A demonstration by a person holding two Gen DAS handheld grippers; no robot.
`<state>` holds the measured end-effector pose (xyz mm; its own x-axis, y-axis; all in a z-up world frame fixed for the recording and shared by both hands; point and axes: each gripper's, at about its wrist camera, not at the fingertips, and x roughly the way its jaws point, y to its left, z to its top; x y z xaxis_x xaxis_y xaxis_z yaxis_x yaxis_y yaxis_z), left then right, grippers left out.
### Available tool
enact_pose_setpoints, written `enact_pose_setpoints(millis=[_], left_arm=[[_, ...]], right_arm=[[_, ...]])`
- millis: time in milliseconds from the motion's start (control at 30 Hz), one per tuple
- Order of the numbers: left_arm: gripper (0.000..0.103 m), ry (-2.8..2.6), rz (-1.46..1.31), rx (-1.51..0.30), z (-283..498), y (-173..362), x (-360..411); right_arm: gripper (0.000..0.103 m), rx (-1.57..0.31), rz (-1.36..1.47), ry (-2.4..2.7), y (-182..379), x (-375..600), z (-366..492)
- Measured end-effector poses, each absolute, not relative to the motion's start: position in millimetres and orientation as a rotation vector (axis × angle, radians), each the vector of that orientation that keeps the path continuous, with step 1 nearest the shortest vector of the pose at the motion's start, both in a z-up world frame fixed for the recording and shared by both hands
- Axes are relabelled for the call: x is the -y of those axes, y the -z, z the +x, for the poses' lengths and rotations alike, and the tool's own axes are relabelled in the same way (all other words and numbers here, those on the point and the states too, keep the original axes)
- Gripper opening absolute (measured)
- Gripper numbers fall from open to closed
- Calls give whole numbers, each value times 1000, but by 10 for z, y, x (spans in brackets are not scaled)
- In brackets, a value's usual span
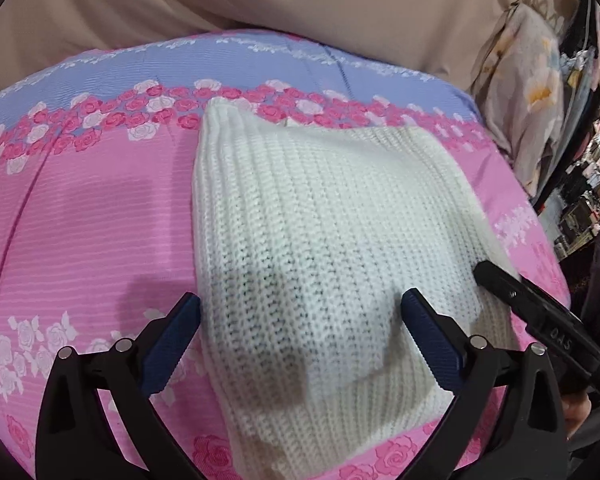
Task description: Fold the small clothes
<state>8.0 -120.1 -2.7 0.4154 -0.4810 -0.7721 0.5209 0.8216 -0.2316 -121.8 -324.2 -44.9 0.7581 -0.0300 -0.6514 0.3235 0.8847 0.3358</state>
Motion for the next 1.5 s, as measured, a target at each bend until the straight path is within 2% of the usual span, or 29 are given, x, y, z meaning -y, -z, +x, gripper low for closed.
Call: enact_pose_setpoints(millis=[267,500,700,833,933,1000,1100,1200,1500], left_arm=[[98,609,46,-973,204,143,1299],[98,614,16,-981,294,208,1331],[98,685,-81,-973,353,342,1237],[98,703,-80,-953,340,346,1238],[98,734,-112,-985,389,333,1217],[87,769,-138,-1012,421,285,1181],[53,812,-131,-994,389,124,1099],[47,891,-127,-954,333,-105,984],[47,959,-80,-617,235,-1219,455]], right_arm=[[76,-716,578,98,733,3302,-1020],[83,-696,534,82,748,3250,-905],[86,-680,521,56,755,3240,-893],[84,-674,535,16,759,3256,-885],[68,-674,584,-33,777,3315,-848],[50,-679,630,-60,771,3347,-834],[42,-663,632,-63,600,3294,-900],[40,-616,617,-93,322,3170,-979],[40,-356,415,-161,-881,2623,-968]])
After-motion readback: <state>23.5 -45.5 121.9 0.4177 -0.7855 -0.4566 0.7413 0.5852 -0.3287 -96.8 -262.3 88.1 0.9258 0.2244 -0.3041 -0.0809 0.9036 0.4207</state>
